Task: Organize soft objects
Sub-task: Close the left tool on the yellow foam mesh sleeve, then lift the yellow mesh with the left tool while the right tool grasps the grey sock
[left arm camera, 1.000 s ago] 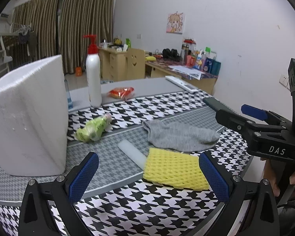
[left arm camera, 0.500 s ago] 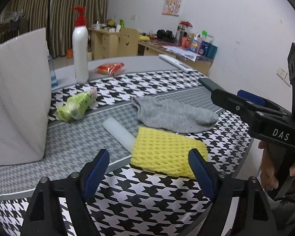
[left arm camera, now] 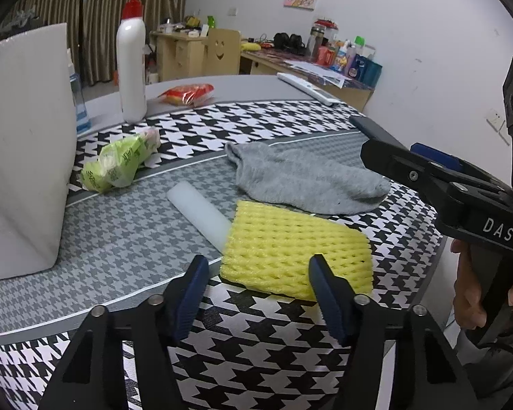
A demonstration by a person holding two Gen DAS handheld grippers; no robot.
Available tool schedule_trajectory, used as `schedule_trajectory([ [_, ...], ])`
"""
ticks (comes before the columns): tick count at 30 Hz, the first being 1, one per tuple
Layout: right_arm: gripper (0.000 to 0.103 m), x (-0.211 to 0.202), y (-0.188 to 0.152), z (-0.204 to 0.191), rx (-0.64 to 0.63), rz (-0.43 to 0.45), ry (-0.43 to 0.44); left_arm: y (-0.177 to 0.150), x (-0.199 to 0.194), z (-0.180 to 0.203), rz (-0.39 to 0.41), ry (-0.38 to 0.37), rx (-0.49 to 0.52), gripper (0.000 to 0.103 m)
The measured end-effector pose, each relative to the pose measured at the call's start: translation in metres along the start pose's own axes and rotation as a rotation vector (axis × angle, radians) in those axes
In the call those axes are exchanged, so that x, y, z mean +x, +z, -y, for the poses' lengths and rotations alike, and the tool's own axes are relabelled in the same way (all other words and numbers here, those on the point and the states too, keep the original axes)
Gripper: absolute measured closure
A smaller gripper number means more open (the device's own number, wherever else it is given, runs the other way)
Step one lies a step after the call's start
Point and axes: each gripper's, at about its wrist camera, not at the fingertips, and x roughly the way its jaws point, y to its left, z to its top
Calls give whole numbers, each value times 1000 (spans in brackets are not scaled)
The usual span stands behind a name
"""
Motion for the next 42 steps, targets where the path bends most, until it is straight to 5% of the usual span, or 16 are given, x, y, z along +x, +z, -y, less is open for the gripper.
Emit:
schedule_trajectory([
  [21,1,12,0,-7,-20,-41,11,-1,-9,3,12,-51,25,92],
  [42,3,38,-1,-15,-44,-125,-9,5,-41,-16,96,-60,-1,93],
])
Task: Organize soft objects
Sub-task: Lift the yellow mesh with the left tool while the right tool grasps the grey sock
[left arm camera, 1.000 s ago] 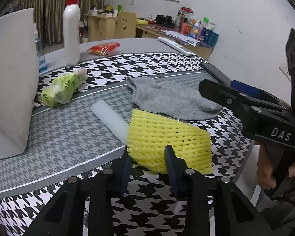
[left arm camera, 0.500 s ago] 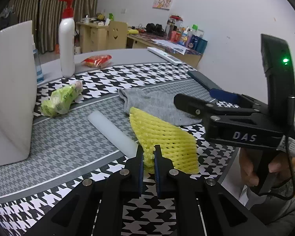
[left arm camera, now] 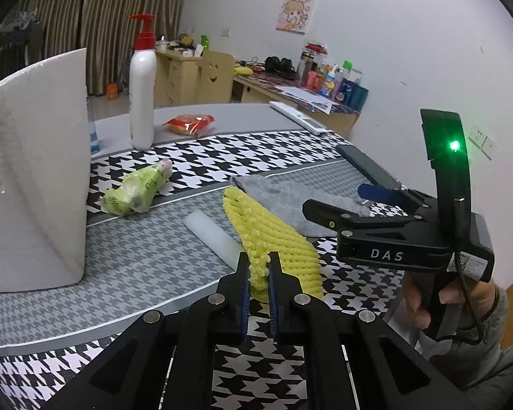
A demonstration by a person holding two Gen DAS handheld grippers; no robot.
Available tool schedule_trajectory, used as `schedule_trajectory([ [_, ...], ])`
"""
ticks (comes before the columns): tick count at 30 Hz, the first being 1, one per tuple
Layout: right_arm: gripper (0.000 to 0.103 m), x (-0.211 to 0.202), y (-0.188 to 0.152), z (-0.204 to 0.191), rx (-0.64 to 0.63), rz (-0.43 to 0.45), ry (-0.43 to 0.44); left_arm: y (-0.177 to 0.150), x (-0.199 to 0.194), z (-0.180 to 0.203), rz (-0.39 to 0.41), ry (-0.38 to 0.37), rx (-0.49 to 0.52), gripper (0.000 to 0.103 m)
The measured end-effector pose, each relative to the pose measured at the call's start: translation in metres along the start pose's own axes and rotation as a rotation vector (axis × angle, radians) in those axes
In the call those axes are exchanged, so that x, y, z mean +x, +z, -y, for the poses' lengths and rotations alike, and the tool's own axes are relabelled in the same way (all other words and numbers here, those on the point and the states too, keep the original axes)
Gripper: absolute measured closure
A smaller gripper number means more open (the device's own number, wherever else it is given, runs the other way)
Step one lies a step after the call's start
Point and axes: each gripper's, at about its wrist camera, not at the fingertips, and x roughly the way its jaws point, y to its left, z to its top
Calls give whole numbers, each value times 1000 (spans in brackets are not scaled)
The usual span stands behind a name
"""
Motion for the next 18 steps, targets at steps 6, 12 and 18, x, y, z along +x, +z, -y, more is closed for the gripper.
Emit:
schedule_trajectory([
  [6,14,14,-1,4,24,-52,9,-2,0,-5,-5,21,-6,93],
  [12,30,25,-5,6,23,-93,3,-3,3,-4,-12,29,-2,93],
  [18,35,30,-6,1,-3,-120,8,-2,4,-7,-15,32,-4,93],
])
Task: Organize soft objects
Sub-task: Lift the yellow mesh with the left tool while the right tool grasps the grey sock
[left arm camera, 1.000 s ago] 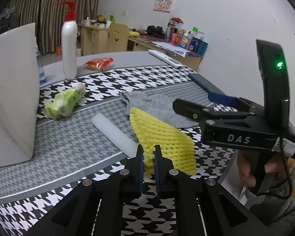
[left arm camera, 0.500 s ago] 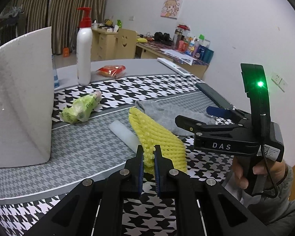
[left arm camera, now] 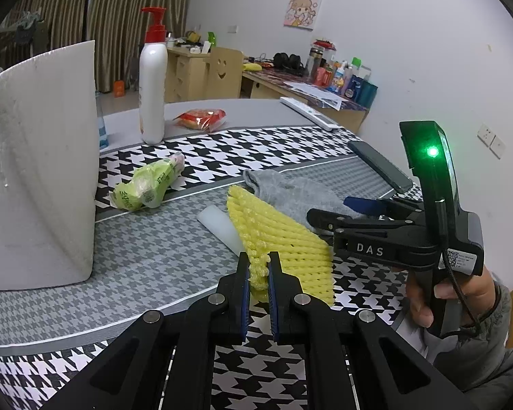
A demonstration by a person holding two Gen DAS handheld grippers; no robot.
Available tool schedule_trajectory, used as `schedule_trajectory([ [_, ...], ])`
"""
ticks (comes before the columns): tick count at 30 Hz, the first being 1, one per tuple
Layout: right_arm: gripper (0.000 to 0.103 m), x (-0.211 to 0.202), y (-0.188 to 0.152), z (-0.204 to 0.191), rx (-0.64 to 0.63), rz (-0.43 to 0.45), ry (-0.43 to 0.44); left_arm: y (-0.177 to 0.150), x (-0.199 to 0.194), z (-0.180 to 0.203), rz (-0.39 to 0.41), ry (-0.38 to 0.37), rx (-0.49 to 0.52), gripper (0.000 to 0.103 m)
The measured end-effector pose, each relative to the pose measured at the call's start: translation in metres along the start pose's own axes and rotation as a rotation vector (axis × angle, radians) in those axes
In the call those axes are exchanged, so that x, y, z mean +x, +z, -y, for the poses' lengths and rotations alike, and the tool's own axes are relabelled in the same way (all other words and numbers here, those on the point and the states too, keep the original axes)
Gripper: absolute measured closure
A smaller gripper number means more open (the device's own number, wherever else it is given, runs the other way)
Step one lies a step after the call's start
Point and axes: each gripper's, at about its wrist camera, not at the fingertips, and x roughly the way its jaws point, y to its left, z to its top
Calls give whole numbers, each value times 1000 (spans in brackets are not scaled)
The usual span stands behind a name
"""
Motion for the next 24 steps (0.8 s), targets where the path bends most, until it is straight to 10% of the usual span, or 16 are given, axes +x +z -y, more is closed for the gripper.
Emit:
schedule_trajectory([
  [6,43,0,0,-7,-40,-7,-13,-1,-2,-2,8,10,0,93],
  [12,88,-2,1,-7,-39,-7,-12,-3,-8,-2,20,15,0,93],
  [24,92,-33,5,-4,19,75,49,-1,-32,-4,83,34,5,93],
])
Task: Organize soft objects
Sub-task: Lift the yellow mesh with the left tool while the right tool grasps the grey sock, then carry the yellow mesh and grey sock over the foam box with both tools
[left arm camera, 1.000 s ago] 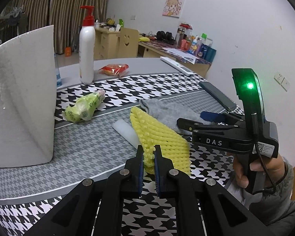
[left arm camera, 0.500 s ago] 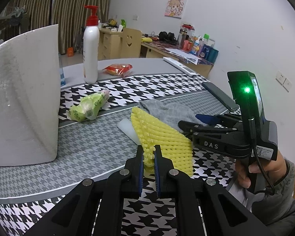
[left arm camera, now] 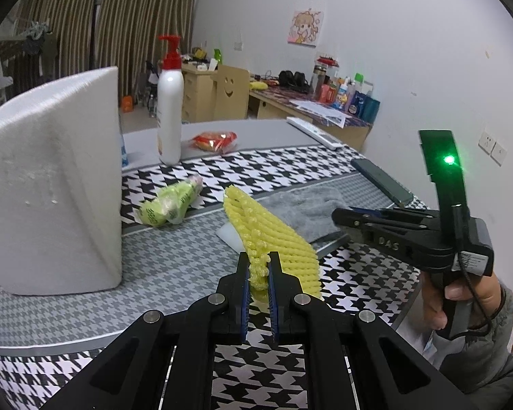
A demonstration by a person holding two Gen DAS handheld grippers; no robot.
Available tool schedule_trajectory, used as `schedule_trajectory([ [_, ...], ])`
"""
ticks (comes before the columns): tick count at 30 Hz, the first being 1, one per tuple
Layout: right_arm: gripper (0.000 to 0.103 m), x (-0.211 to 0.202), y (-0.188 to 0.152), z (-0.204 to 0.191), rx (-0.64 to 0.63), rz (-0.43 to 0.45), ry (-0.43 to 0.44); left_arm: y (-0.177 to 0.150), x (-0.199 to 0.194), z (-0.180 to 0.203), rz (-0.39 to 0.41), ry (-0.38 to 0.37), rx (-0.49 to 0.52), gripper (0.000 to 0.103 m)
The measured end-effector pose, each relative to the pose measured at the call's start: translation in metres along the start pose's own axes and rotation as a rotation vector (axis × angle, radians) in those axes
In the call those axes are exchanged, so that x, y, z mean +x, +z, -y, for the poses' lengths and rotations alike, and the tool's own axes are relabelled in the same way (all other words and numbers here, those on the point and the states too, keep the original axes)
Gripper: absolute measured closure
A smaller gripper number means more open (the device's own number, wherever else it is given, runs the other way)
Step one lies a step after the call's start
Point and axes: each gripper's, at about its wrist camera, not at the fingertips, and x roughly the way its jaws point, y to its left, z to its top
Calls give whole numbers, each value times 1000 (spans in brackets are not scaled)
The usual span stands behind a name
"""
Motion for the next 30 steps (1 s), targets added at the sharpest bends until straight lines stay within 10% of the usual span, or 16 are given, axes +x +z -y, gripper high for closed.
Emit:
schedule_trajectory([
  [30,92,-62,21,-31,-38,202,60,28,-56,-16,175,123,14,93],
])
